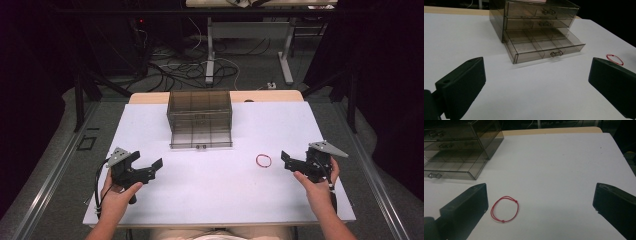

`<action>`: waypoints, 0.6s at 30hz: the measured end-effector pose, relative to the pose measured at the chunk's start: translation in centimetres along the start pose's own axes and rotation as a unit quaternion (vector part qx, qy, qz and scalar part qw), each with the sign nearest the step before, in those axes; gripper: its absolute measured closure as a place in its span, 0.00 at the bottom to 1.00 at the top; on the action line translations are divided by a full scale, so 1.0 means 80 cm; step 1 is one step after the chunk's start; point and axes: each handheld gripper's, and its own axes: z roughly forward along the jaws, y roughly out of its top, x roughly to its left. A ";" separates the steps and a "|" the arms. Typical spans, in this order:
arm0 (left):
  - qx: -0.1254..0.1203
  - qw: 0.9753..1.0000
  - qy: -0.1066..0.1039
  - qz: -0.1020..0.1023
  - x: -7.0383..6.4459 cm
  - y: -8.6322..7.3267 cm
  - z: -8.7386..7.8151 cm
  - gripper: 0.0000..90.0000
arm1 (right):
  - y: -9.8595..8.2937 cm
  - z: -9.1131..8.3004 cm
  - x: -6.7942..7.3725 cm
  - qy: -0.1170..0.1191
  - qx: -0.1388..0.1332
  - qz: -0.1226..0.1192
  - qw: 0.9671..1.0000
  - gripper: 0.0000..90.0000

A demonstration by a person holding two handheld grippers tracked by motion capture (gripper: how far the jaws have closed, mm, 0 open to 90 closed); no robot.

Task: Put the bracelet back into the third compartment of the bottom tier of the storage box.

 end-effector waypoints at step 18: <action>-0.003 1.000 -0.007 -0.005 0.001 -0.002 -0.003 0.00 | 0.000 0.009 0.007 0.018 0.002 -0.015 1.000 0.02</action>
